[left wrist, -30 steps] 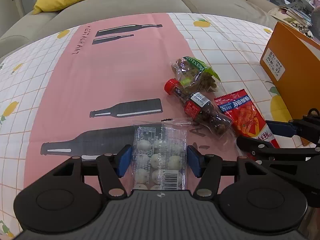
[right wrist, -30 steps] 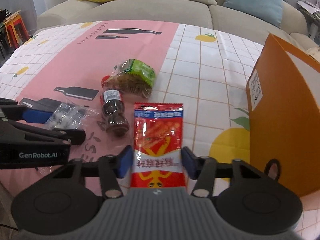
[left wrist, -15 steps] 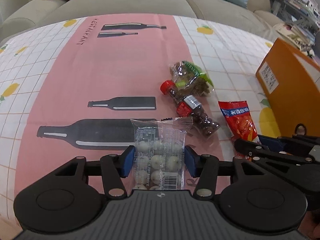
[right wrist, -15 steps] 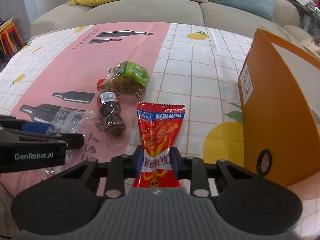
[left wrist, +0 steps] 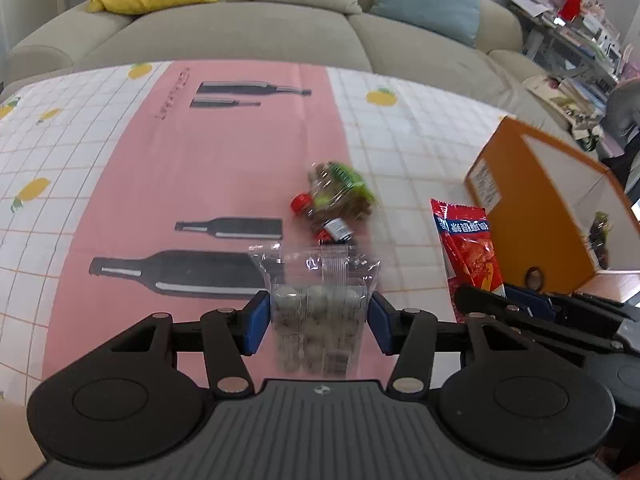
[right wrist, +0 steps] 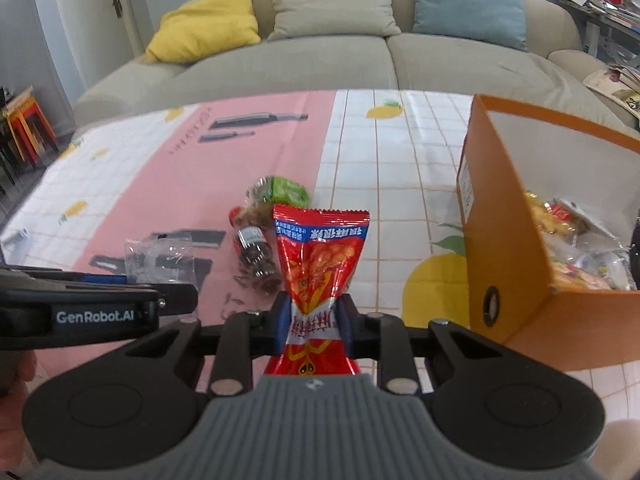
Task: Organize snacks
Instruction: 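Lift both bags and carry them over the orange box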
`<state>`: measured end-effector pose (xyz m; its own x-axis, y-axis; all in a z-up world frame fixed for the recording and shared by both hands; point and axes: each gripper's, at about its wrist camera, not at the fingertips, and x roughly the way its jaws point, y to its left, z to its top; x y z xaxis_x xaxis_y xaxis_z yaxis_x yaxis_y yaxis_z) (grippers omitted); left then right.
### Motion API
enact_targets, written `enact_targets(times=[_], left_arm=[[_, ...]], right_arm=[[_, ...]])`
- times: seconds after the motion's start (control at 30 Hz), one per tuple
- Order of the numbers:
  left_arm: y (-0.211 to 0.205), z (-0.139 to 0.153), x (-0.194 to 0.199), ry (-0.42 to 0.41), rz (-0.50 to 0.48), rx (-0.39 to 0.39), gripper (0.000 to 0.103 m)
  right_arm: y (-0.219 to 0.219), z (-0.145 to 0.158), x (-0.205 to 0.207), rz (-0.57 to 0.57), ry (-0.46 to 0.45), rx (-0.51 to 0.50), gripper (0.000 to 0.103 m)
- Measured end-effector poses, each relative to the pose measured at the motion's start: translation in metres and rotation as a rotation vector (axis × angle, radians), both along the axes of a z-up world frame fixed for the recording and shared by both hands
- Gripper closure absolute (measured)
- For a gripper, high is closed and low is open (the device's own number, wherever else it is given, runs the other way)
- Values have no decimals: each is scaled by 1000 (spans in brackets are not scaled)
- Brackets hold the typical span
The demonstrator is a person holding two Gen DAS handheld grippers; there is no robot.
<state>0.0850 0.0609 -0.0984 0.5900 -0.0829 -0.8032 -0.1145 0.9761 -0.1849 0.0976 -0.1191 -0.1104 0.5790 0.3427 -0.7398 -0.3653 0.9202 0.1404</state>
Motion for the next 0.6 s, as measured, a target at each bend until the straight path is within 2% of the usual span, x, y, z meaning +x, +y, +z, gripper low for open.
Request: enact_targets(times=[0.13, 0.37, 0.6], left_arm=[[-10, 19, -3, -34, -16, -1, 44], [-27, 50, -7, -105, -56, -28, 44], [-68, 83, 1, -164, -181, -36, 44]], right_arm=[[-12, 20, -11, -7, -28, 51, 81], [-42, 45, -18, -55, -8, 164, 81], [-82, 75, -21, -97, -40, 236, 81]])
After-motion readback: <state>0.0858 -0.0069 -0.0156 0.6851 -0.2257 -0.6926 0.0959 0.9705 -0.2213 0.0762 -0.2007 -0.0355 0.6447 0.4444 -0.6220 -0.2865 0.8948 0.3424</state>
